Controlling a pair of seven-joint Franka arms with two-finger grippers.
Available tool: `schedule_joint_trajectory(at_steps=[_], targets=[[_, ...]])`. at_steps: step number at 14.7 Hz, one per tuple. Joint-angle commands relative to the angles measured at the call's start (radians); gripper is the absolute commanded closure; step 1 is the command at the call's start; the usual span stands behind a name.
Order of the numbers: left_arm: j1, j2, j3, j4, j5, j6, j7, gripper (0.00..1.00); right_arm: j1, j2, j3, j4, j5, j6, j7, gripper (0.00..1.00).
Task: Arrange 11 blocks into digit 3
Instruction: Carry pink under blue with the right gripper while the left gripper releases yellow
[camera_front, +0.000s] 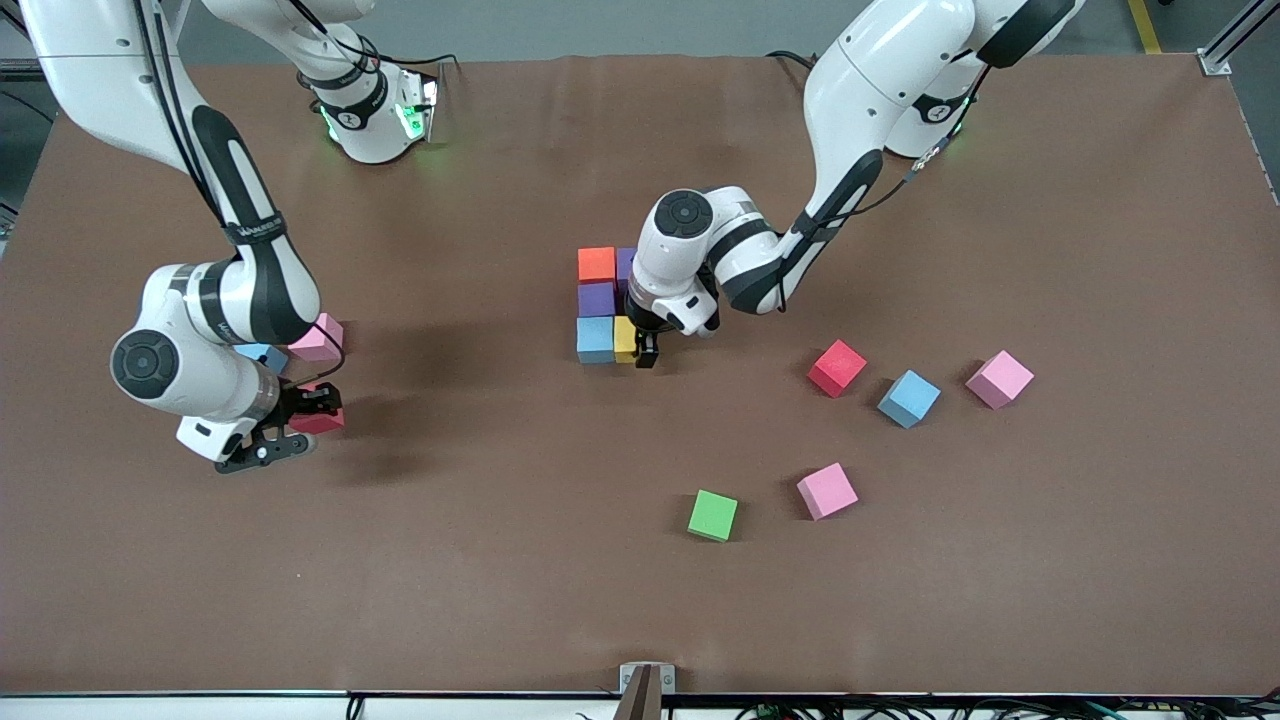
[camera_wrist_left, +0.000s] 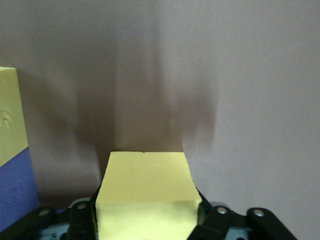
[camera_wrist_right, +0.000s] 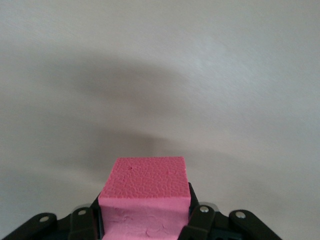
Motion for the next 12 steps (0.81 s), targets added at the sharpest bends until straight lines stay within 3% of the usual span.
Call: schedule_joint_trajectory(at_steps=[1,12], targets=[[-0.013,0.021,0.015,0.009,0.029,0.022,-0.032,0.00,0.054,0.048,-0.002,0.089,0.018,-0.054,0.078,0.68],[-0.004,-0.057,0.008,0.009,0.032,-0.041,-0.025,0.00,0.354,0.206,-0.002,0.292,0.111,-0.072,0.503,0.68]])
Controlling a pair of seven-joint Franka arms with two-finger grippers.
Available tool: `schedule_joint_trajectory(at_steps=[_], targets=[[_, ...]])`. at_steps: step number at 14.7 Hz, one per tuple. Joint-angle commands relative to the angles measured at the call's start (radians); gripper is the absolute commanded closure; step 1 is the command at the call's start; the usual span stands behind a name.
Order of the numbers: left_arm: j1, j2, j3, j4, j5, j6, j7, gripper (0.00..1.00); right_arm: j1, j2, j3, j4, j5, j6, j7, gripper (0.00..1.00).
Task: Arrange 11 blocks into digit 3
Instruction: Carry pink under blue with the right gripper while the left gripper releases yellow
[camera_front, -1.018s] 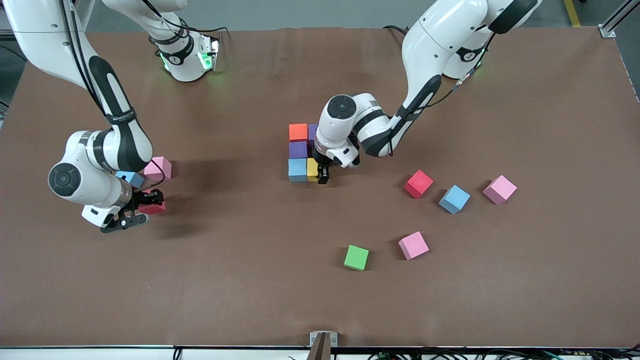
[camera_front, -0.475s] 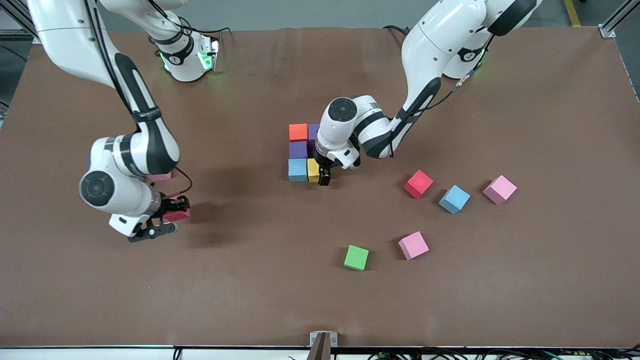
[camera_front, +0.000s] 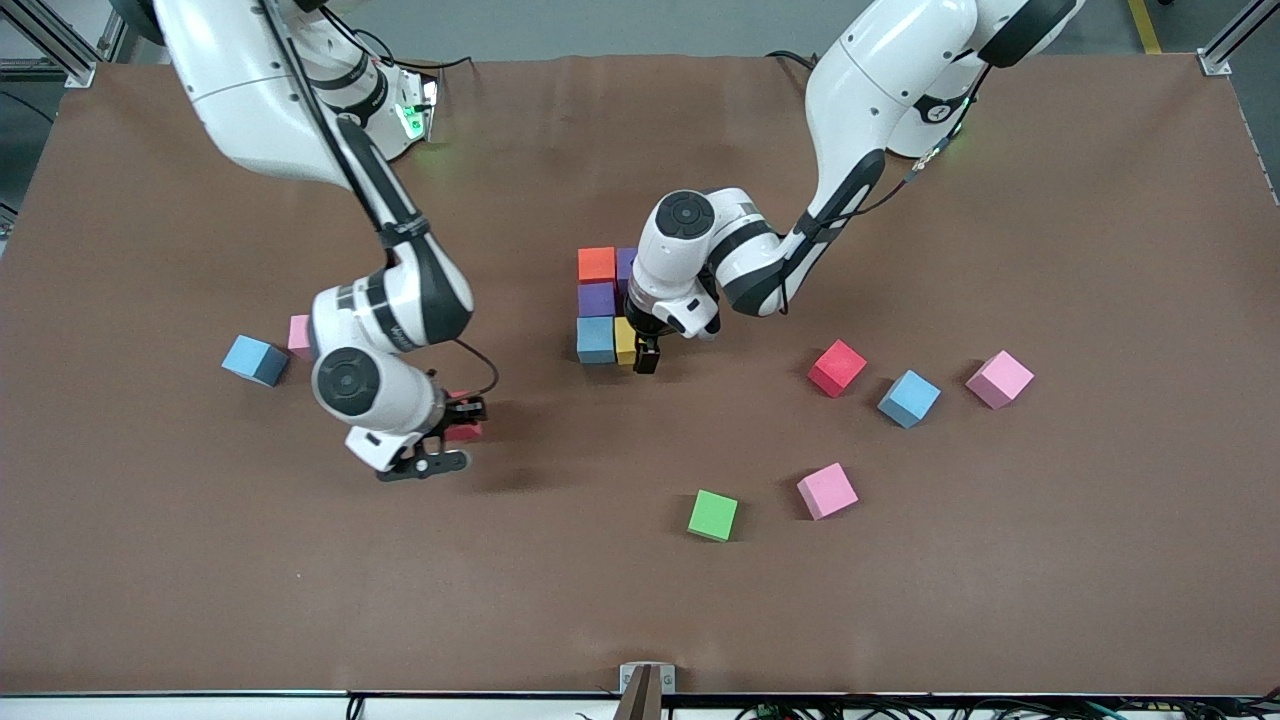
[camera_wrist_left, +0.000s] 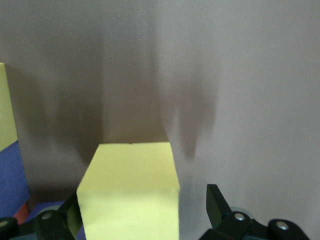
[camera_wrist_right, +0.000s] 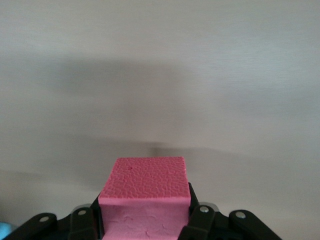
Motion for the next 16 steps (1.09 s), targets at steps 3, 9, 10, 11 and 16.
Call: schedule_joint_trajectory(at_steps=[3,9,10,11,16], targets=[[-0.003,-0.070,0.001,-0.008,0.030,-0.066,-0.021,0.00,0.091,0.079,-0.009,0.102,0.020,-0.006,0.168,0.68],[0.000,-0.130,-0.002,0.000,0.031,-0.149,-0.015,0.00,0.163,0.104,-0.012,0.105,0.088,0.054,0.215,0.68],[0.004,-0.136,-0.002,0.006,0.030,-0.158,-0.009,0.00,0.173,0.105,-0.012,0.105,0.085,0.055,0.245,0.68],[0.007,-0.138,-0.002,0.012,0.030,-0.171,0.000,0.00,0.185,0.110,-0.012,0.105,0.085,0.057,0.255,0.68],[0.085,-0.122,0.004,0.119,0.030,-0.287,0.184,0.00,0.223,0.136,-0.013,0.128,0.082,0.052,0.326,0.68]])
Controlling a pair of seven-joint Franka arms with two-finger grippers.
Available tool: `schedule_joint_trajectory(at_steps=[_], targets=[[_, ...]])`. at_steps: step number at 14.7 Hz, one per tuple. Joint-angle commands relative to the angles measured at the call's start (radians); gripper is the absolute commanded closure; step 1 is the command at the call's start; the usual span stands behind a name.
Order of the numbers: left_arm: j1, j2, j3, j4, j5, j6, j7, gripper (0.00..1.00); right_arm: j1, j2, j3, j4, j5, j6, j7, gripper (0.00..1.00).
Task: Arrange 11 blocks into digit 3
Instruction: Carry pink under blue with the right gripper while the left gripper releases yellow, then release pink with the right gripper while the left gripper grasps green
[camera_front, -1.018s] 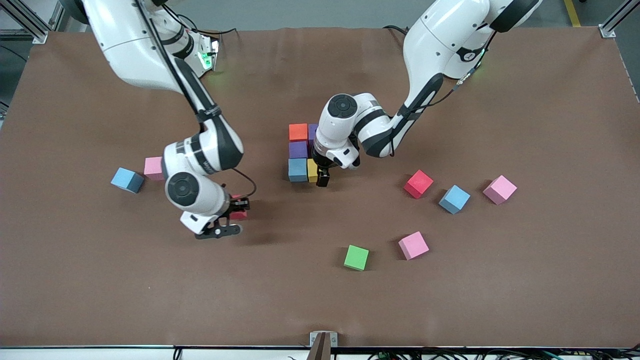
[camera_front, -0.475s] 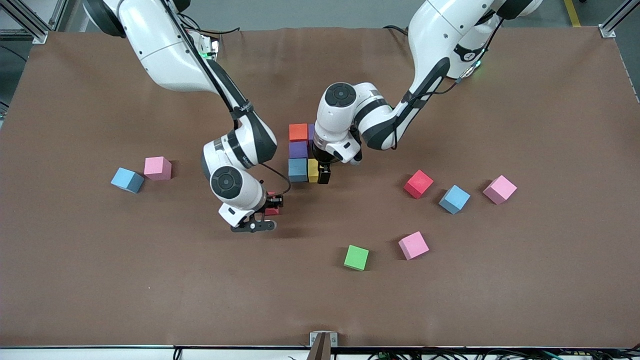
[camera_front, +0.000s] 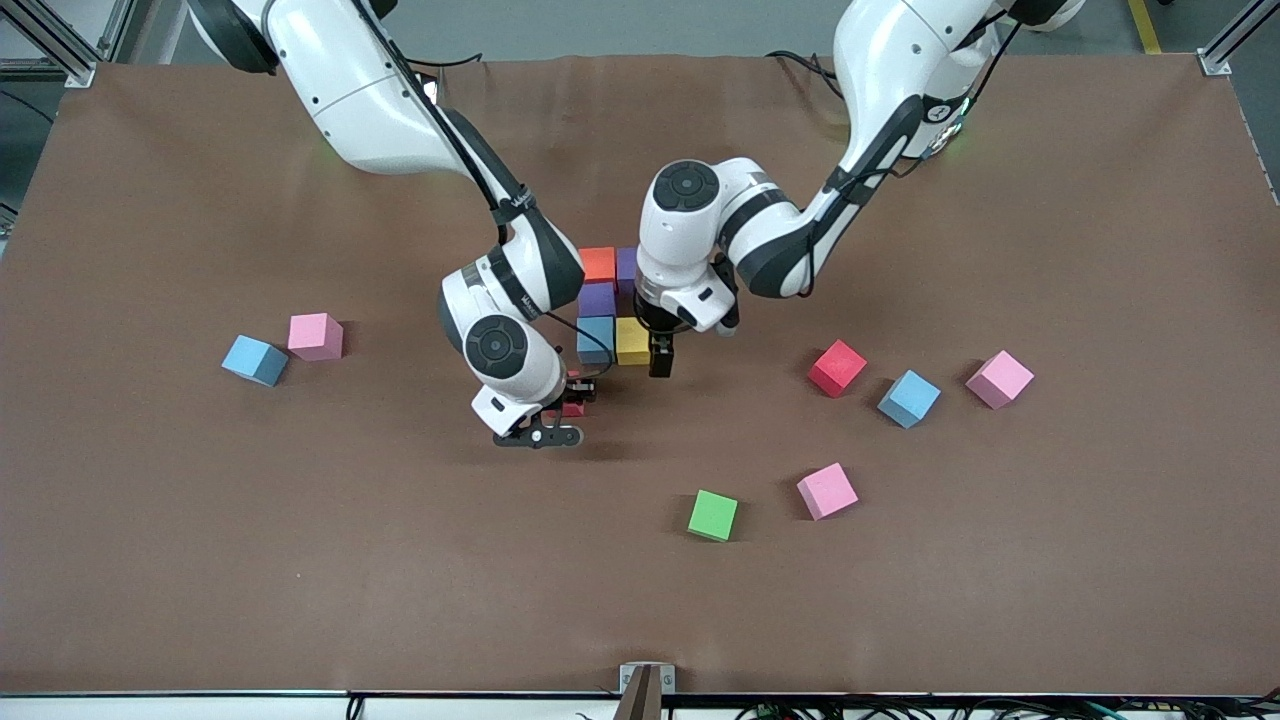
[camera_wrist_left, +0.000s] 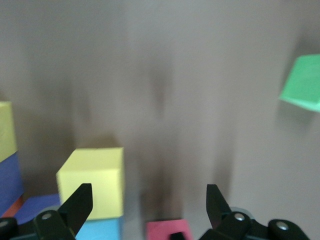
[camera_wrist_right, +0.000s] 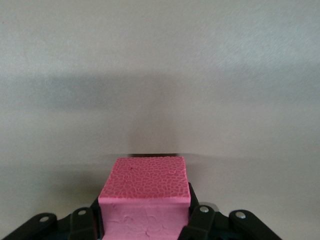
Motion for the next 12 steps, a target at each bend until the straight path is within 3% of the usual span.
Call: schedule_joint_trajectory(at_steps=[1,6,12], targets=[[0.063,0.010,-0.004,0.068,0.021,-0.054,0.119,0.00,0.030,0.033,-0.013,0.040,0.007,-0.004,0.047,0.68],[0.146,0.102,-0.003,0.219,0.010,-0.080,0.265,0.00,0.054,0.063,-0.014,0.074,0.004,-0.011,0.101,0.68],[0.196,0.173,-0.001,0.333,-0.066,-0.090,0.435,0.00,0.071,0.060,-0.013,0.073,-0.035,-0.016,0.101,0.65]])
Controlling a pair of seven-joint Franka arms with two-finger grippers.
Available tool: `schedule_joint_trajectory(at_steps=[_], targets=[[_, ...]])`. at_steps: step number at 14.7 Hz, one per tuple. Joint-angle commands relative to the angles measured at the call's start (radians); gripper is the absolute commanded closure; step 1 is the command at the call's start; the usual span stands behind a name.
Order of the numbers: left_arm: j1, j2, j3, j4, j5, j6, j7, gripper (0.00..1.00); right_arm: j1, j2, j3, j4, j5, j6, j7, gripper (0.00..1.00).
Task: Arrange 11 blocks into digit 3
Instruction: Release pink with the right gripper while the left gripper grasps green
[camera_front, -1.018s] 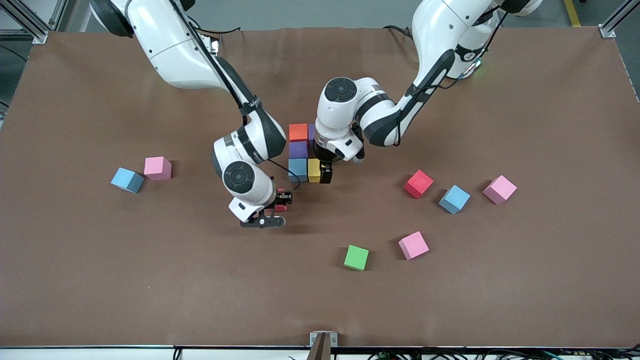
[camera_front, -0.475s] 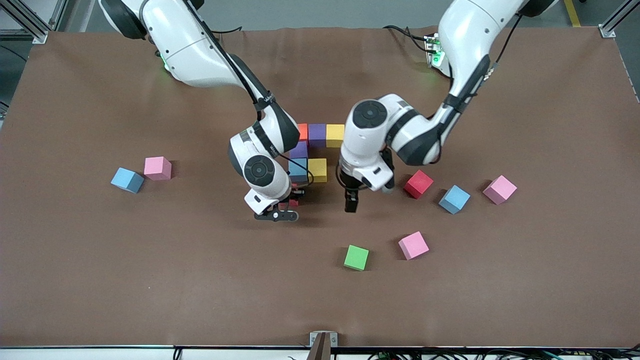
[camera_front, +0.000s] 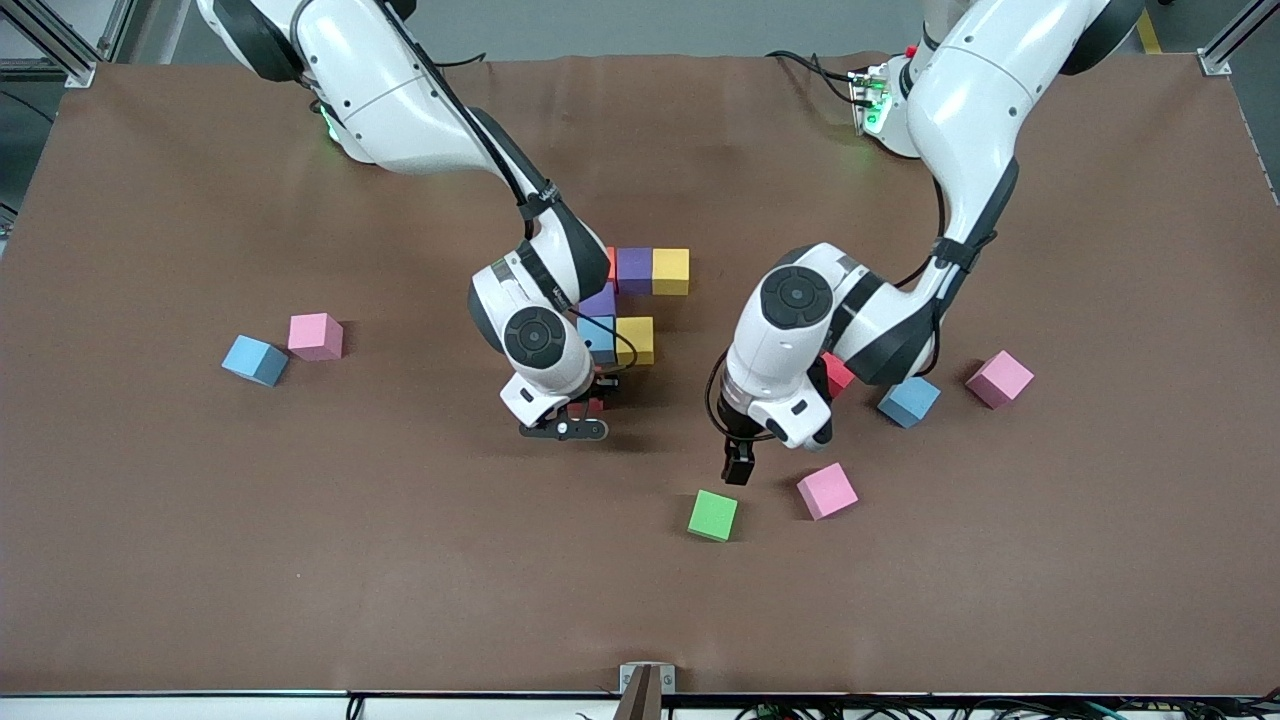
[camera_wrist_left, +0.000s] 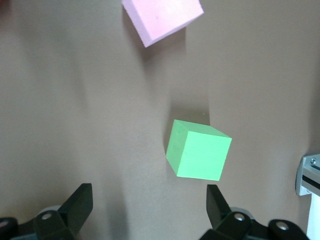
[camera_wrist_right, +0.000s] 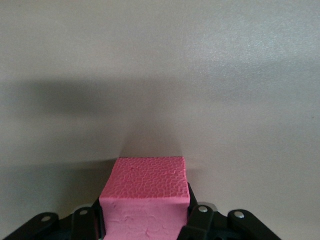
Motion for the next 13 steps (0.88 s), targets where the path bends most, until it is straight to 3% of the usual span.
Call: schedule_joint_trajectory(at_steps=[1,7,13], targets=[[0.024,0.043,-0.006,0.081,-0.049,-0.028,0.085,0.00,0.028,0.016,-0.007,0.017,-0.017,-0.007,0.019,0.66],[0.043,0.119,-0.008,0.184,-0.060,-0.022,0.145,0.00,0.038,0.015,-0.005,0.016,-0.018,-0.035,0.019,0.65],[0.061,0.165,-0.006,0.189,-0.062,0.044,0.158,0.00,0.051,0.012,-0.005,0.017,-0.017,-0.067,0.019,0.64]])
